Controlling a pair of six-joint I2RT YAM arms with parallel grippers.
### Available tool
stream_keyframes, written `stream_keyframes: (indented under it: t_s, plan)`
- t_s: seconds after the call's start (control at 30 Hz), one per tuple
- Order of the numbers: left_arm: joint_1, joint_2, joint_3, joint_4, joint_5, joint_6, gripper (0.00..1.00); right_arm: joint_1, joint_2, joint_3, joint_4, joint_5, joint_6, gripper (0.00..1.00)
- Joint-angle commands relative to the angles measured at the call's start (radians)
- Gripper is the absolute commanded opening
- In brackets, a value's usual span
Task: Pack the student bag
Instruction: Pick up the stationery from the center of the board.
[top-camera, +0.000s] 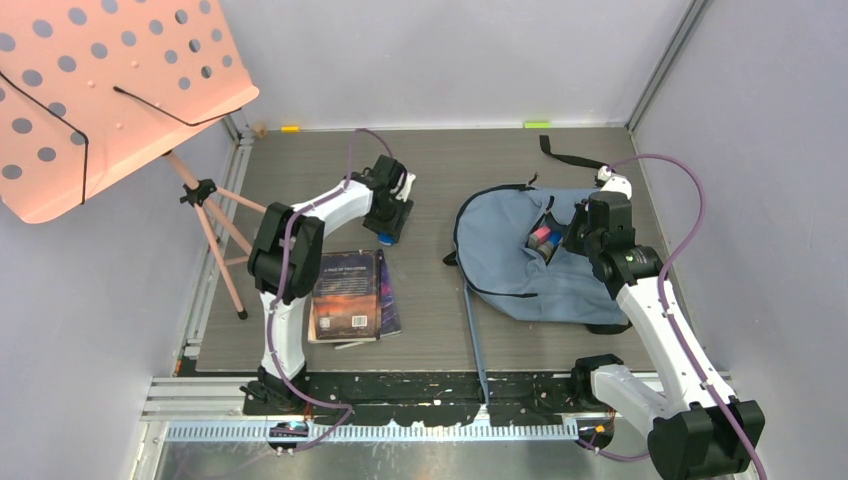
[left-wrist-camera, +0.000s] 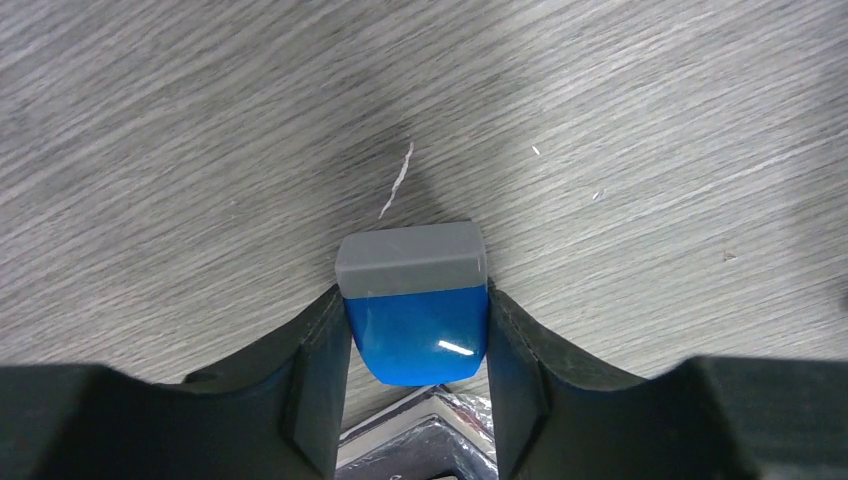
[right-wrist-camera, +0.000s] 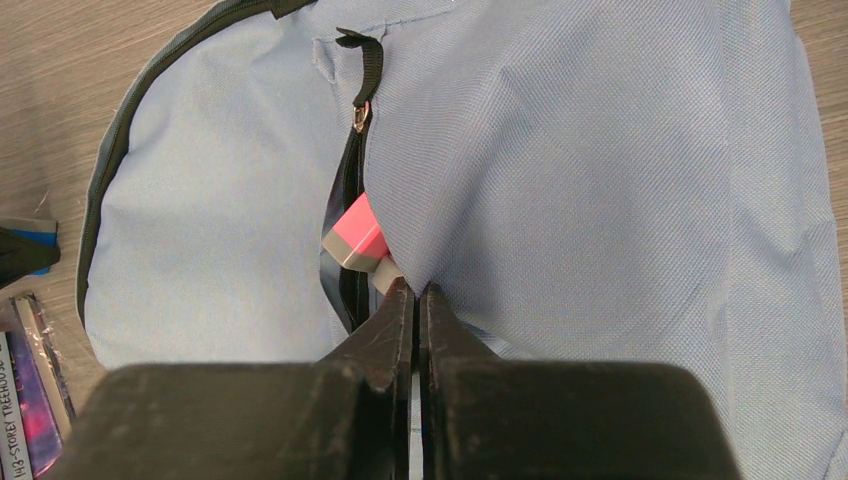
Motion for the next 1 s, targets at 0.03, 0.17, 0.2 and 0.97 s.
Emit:
stream_keyframes:
  t_s: [0.03,0.17,0.2,0.97]
  plan:
    - [0.0,-0.017,-0.004,0.013,0.053,0.024,0.36,0.004,-0.011,0.026,0.049,0.034,0.001,0.0]
    - [0.0,-0.016,0.006,0.017,0.114,0.01,0.25,0.004,-0.014,0.025,0.049,0.045,-0.001,0.01]
    - [0.0,-0.017,0.008,0.017,0.126,0.006,0.24,0.004,-0.012,0.025,0.049,0.045,-0.001,0.01]
    - [-0.105,-0.324,-0.015,0.021,0.287,-0.054,0.14,0.004,-0.017,0.025,0.052,0.018,0.004,0.0]
